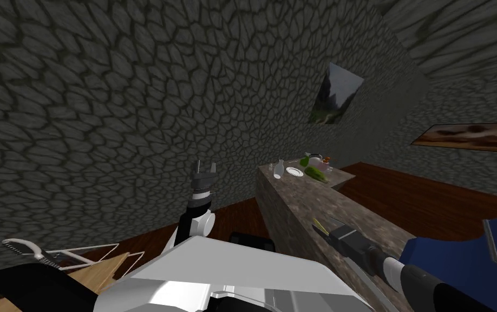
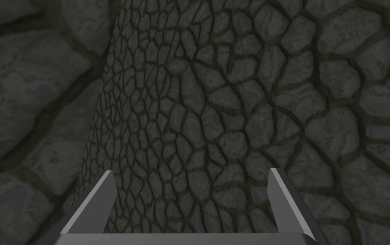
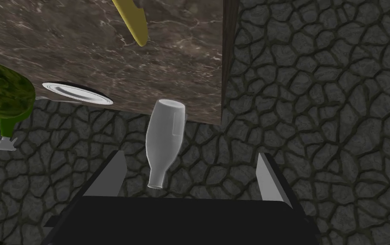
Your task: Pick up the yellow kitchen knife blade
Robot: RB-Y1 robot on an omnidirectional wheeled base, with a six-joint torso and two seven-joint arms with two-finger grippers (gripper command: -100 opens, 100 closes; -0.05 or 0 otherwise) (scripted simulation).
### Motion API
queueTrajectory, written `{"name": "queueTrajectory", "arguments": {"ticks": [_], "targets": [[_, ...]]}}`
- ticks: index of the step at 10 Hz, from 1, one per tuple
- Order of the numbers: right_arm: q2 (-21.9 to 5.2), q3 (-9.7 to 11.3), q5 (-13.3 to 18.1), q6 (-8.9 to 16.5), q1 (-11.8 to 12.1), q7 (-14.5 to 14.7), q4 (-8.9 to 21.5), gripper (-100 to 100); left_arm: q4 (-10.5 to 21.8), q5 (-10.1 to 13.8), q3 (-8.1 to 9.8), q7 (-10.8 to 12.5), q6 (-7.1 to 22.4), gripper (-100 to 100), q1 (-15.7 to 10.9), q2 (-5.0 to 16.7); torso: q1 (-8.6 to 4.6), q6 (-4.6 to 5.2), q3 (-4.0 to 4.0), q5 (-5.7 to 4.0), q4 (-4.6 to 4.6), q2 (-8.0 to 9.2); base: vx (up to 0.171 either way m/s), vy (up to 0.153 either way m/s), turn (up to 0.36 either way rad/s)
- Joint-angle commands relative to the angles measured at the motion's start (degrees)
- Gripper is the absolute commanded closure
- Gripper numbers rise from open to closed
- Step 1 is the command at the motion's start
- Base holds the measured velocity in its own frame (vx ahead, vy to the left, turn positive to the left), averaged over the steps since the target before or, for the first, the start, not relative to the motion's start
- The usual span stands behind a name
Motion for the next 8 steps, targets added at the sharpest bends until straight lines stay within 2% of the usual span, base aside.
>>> {"name": "queueTrajectory", "arguments": {"ticks": [1, 2, 3, 4, 5, 7, 8], "targets": [[0.6, -0.3, 2.2, -1.0, 1.0, 0.2, 0.4, -100, 0.0, 0.0, 0.00, 0.0, 0.0, 0, 0.0, 0.0, 0.00, 0.00, 0.00, 0.00, 0.00, 0.00, -0.017, -0.055, 0.162], [1.1, -1.0, 4.8, -3.1, 2.0, -1.3, 0.5, -100, 0.0, 0.0, 0.01, 0.0, 0.0, 0, 0.0, 0.0, 0.02, 0.07, 0.00, 0.00, 0.00, -0.01, -0.025, -0.050, 0.338], [1.1, -1.0, 5.4, -3.1, 2.0, -1.3, 0.5, -100, 0.0, 0.0, 0.00, 0.0, 0.0, 0, 0.0, 0.0, 0.00, 0.01, 0.00, 0.00, 0.00, 0.01, -0.021, -0.052, 0.172], [1.6, -1.5, 7.5, -5.1, 3.1, -2.8, 0.6, -100, 0.0, 0.0, 0.01, 0.0, 0.0, 0, 0.0, 0.0, 0.00, 0.06, -0.01, 0.00, 0.00, -0.01, -0.018, -0.051, 0.305], [1.6, -1.5, 8.4, -5.1, 3.1, -2.8, 0.6, -100, 0.0, 0.0, 0.00, 0.0, 0.0, 0, 0.0, 0.0, -0.01, 0.02, -0.02, 0.00, 0.00, -0.03, -0.015, -0.051, 0.175], [2.8, -2.1, 12.6, -8.9, 5.1, -5.5, 0.8, -100, 0.0, 0.0, 0.01, 0.0, 0.0, 0, 0.0, 0.0, -0.01, 0.04, -0.01, 0.00, 0.00, -0.01, -0.030, -0.067, 0.352], [2.8, -2.1, 13.7, -9.1, 5.1, -5.5, 0.8, -100, 0.0, 0.0, 0.01, 0.0, 0.0, 0, 0.0, 0.0, -0.10, 0.02, 0.00, -0.02, 0.00, 0.00, -0.019, -0.066, 0.250]]}}
